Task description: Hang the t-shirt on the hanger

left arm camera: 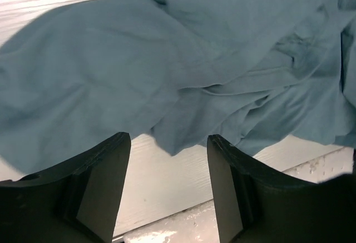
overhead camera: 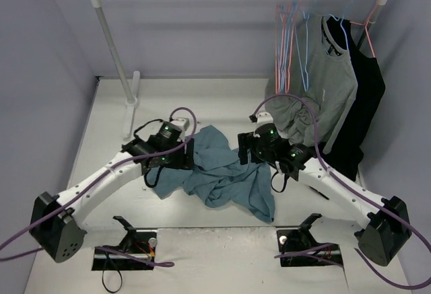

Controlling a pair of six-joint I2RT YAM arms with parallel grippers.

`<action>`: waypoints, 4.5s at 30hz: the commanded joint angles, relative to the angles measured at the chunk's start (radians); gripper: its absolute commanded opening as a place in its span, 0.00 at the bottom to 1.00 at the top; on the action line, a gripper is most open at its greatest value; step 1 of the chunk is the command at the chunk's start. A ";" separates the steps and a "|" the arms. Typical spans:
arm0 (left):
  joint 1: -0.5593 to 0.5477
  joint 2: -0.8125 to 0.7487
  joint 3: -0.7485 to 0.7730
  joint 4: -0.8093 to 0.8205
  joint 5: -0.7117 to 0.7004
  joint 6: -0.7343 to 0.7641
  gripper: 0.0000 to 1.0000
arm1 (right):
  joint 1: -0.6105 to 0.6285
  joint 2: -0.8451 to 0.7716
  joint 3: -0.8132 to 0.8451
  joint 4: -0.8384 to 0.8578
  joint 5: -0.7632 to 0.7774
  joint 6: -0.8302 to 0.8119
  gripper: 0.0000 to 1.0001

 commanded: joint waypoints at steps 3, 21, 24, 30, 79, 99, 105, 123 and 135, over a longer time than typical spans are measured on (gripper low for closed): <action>-0.145 0.138 0.043 0.194 -0.042 0.031 0.57 | -0.049 -0.011 -0.021 -0.032 0.133 0.191 0.72; -0.153 0.257 0.077 0.143 -0.303 -0.045 0.00 | -0.143 0.035 -0.154 0.001 0.104 0.369 0.65; -0.082 0.076 0.031 0.036 -0.350 -0.068 0.00 | -0.134 0.035 -0.144 0.029 0.104 0.334 0.60; 0.134 -0.180 -0.046 -0.207 -0.374 -0.051 0.00 | -0.126 0.099 -0.115 0.072 0.090 0.284 0.57; 0.082 0.366 0.443 0.069 -0.205 0.013 0.00 | -0.063 0.263 0.118 0.218 0.159 0.050 0.00; 0.298 -0.346 0.214 -0.034 -0.323 0.029 0.26 | -0.014 -0.005 0.259 0.213 0.047 -0.213 0.06; 0.298 -0.477 -0.086 -0.173 -0.191 -0.108 0.54 | 0.098 -0.089 -0.014 0.039 0.061 -0.012 0.64; 0.014 -0.060 -0.015 0.078 -0.188 -0.142 0.47 | -0.029 0.084 0.050 -0.006 0.032 -0.114 0.62; -0.128 0.239 -0.054 0.250 -0.222 -0.120 0.52 | -0.107 0.318 0.103 -0.037 -0.140 -0.107 0.68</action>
